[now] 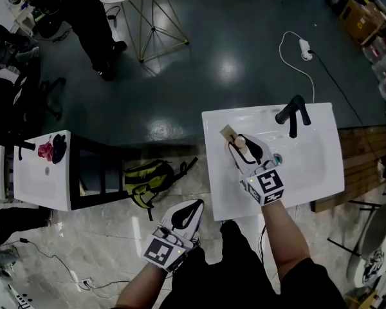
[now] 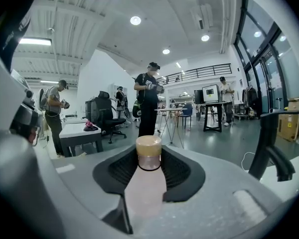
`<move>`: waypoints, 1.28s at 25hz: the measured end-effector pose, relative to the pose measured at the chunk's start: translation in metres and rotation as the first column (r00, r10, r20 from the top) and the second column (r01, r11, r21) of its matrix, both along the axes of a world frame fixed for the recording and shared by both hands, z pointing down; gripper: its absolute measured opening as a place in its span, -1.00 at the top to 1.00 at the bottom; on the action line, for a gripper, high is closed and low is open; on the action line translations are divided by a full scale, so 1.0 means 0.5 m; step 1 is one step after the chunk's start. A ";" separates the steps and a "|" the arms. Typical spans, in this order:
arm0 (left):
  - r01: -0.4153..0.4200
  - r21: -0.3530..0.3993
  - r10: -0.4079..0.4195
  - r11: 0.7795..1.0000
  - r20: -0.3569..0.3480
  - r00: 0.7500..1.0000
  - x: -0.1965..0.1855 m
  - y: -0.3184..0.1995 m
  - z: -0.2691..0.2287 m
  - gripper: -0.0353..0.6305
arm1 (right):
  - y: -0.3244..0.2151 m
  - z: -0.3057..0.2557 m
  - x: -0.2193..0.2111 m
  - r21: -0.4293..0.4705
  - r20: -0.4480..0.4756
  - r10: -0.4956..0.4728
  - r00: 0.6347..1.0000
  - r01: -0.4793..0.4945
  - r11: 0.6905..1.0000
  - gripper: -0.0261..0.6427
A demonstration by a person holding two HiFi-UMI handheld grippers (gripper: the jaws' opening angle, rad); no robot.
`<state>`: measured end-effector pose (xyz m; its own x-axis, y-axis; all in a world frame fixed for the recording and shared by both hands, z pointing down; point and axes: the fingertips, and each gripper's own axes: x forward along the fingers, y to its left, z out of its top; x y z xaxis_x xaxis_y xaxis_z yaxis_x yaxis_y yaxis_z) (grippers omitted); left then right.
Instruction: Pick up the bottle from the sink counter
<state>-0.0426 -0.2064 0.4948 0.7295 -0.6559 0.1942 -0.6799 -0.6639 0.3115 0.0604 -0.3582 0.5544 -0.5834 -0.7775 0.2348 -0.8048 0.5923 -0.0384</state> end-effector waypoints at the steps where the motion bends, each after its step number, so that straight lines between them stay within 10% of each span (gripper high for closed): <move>1: -0.005 0.001 0.005 1.000 -0.002 1.000 0.001 0.006 -0.004 0.88 | 0.011 -0.006 0.003 -0.001 0.000 0.007 1.000 -0.007 1.000 0.50; 32: -0.248 0.024 0.249 0.968 -0.008 0.969 0.004 0.188 -0.062 0.88 | 0.346 -0.137 0.066 0.002 0.020 0.287 0.958 -0.287 0.958 0.50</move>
